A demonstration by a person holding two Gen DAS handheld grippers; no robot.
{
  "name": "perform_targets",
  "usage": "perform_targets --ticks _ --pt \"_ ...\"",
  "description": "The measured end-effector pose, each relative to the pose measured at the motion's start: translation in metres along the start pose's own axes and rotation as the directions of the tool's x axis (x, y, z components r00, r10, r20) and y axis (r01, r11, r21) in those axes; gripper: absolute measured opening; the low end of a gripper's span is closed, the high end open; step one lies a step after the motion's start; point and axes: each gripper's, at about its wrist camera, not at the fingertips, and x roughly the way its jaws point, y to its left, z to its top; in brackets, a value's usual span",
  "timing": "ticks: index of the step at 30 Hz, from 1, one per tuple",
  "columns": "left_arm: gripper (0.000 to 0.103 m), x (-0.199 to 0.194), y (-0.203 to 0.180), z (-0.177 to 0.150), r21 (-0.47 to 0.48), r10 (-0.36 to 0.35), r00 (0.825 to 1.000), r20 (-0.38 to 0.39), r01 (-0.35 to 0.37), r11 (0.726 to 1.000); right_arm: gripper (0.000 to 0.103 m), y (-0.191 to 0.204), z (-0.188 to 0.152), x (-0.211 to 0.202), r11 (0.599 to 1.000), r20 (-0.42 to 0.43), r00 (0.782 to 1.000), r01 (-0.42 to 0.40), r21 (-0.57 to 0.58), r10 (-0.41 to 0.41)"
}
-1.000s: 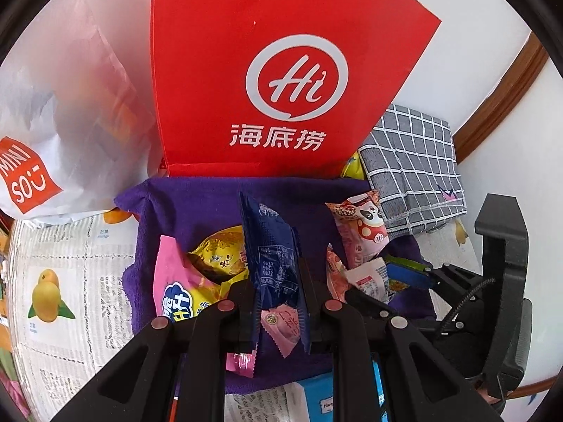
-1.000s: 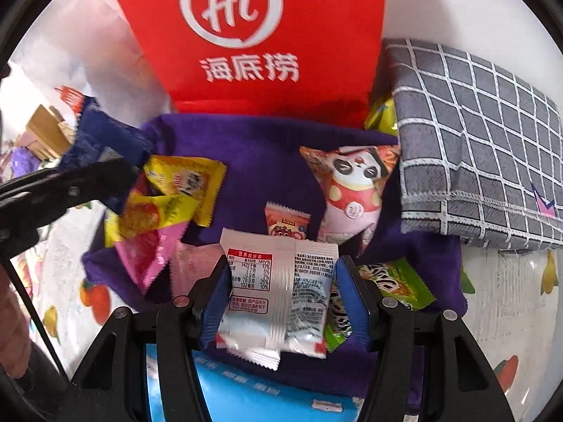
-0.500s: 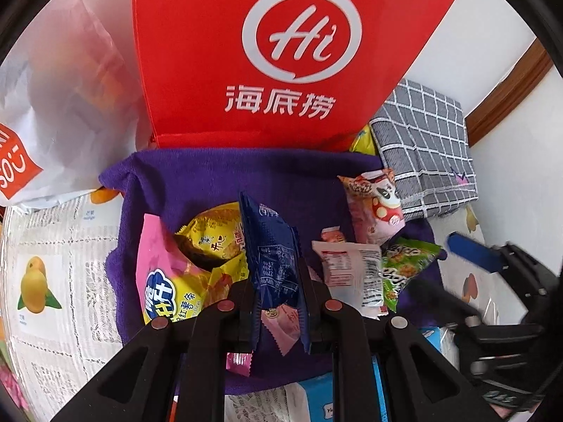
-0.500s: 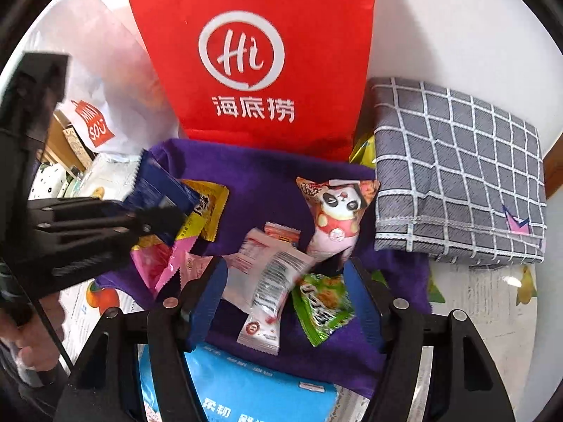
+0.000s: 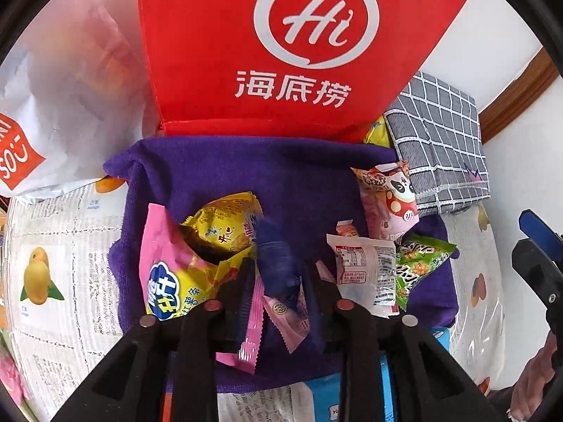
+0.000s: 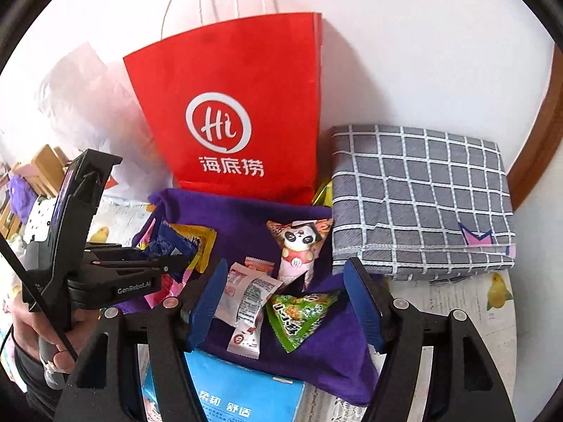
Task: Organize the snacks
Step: 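Open the left tool to release the dark blue packet on the towel, then withdraw both open tools toward the red and pink packets on the bedspread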
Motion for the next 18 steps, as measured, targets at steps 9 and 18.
perform_targets --ticks 9,18 --pt "0.041 -0.014 0.005 0.002 -0.01 0.003 1.0 0.023 -0.003 1.0 0.068 0.008 0.0 -0.012 1.0 0.036 0.999 0.013 -0.027 -0.012" --pt "0.041 -0.045 0.004 0.001 0.002 -0.019 0.996 0.088 0.019 1.0 0.068 0.011 -0.001 -0.037 1.0 0.127 0.992 0.018 0.007 -0.018"
